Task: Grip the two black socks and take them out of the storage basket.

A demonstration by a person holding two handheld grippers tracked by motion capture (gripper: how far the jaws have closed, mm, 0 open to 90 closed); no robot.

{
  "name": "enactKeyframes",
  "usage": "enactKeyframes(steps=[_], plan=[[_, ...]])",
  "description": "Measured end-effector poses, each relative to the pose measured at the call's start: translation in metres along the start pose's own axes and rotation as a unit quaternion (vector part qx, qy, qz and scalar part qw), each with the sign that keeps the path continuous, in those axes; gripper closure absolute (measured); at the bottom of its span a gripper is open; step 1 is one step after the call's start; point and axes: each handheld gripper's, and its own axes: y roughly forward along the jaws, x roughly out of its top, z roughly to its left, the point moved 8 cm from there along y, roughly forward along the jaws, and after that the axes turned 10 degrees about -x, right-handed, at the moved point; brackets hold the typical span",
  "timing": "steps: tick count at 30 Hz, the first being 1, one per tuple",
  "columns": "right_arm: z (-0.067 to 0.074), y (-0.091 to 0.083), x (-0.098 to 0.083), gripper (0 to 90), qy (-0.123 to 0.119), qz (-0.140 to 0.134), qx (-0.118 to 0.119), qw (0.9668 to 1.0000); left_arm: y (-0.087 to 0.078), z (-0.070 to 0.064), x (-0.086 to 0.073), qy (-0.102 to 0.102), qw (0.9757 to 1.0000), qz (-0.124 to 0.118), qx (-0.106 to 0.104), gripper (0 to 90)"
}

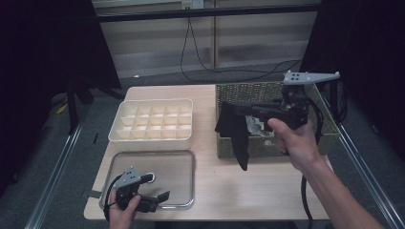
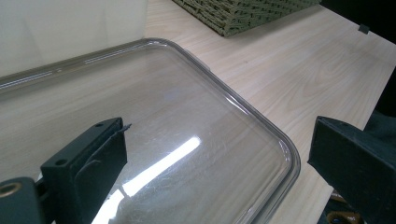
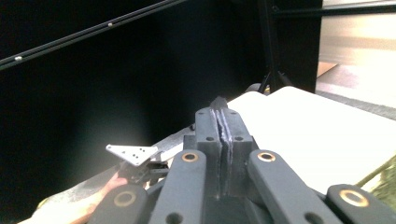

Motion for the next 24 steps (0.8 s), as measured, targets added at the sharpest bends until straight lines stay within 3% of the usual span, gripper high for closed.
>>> enactKeyframes(steps=[7,14,19,24], plan=[[0.002,0.011,-0.030,87.2,0.013,0.016,0.007,0.9998,0.004,-0.001,0.000,0.000,1.0000,0.003,0.000,4.1],[-0.015,0.020,-0.068,87.2,0.040,0.035,0.000,0.9986,0.009,-0.005,0.001,0.012,0.9999,0.013,0.000,4.2],[-0.028,0.025,-0.095,87.2,0.062,0.048,-0.004,0.9969,0.011,-0.006,0.002,0.005,0.9999,0.012,0.006,4.1],[-0.040,0.023,-0.115,87.1,0.079,0.052,-0.015,0.9954,0.015,-0.008,0.003,0.005,0.9999,0.013,-0.002,3.7]])
